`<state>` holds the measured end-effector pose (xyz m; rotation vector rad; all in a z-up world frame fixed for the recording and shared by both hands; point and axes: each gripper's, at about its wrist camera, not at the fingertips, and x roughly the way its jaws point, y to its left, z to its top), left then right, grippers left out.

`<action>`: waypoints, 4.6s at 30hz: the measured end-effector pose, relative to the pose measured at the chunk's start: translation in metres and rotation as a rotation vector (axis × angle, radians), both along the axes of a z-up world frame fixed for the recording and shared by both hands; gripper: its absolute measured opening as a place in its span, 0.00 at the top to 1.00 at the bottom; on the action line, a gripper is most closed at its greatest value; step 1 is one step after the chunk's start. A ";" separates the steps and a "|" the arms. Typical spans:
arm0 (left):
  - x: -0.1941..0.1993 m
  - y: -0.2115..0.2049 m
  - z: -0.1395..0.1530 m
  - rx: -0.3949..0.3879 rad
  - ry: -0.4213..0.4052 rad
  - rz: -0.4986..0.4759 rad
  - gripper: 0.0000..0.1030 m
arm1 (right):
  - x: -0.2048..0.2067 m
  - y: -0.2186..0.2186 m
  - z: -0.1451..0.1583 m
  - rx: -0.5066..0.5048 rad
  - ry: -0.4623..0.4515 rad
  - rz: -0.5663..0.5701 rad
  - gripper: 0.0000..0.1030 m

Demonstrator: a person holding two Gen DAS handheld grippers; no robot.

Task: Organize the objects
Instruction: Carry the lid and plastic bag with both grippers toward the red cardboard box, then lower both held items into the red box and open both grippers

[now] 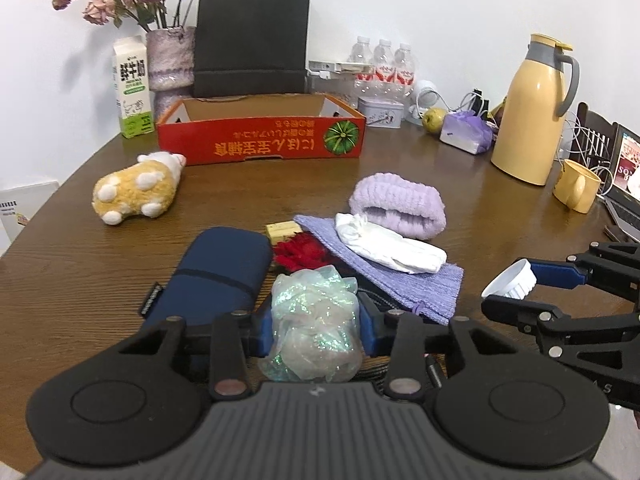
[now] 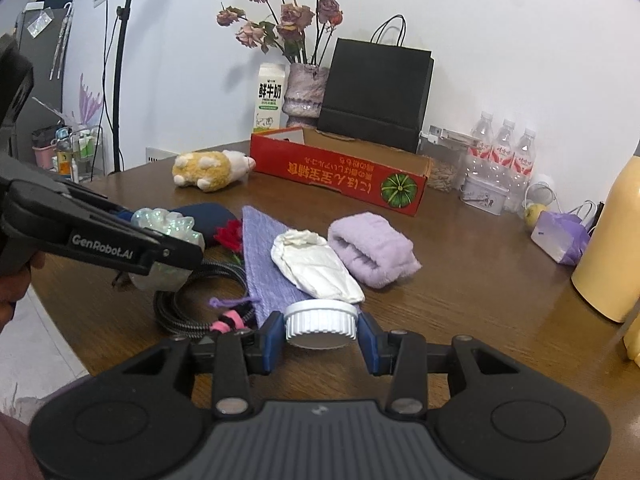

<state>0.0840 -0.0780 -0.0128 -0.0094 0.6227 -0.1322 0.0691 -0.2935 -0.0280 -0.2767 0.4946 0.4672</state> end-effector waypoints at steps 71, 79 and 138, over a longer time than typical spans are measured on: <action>0.176 0.083 0.080 -0.011 -0.119 0.073 0.58 | 0.194 0.097 0.073 0.165 -0.026 -0.046 0.62; 0.218 0.083 0.082 -0.011 -0.104 0.078 0.58 | 0.240 0.101 0.074 0.155 -0.003 -0.064 0.62; 0.433 0.101 0.020 0.037 0.056 0.276 0.00 | 0.471 0.140 -0.007 0.072 0.293 -0.244 0.00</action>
